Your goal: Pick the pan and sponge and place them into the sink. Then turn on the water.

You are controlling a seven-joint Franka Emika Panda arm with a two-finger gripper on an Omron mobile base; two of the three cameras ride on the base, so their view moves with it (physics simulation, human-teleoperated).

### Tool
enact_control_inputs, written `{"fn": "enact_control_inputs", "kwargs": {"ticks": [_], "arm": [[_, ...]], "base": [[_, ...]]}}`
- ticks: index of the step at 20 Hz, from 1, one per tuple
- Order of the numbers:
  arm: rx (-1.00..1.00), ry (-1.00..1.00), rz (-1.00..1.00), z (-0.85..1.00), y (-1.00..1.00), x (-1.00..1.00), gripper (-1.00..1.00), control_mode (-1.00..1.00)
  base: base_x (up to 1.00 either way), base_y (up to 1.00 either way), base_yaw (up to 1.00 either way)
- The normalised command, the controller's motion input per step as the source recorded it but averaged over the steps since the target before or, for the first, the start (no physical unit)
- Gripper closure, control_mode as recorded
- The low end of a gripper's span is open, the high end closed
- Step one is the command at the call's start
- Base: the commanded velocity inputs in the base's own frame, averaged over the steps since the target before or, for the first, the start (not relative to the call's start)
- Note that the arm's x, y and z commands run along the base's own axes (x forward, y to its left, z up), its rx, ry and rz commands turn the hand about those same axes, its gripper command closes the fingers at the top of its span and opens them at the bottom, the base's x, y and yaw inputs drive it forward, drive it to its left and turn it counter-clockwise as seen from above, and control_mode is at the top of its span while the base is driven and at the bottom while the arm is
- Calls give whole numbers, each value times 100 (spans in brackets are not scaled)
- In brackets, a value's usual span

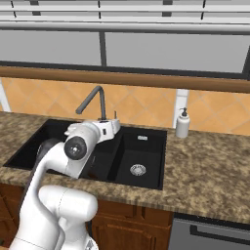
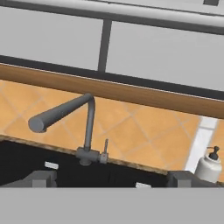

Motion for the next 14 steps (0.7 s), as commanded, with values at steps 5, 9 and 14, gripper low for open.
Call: {"fn": "enact_control_inputs", "kwargs": {"ticks": [5, 9, 14], "arm": [[0, -12, 0, -1, 0, 14, -100, -100], [0, 0, 0, -1, 2, 45, -100, -100], [1, 1, -3, -1, 8, 61, -100, -100]], "base": [[0, 0, 0], [0, 0, 0], [0, 0, 0]]}}
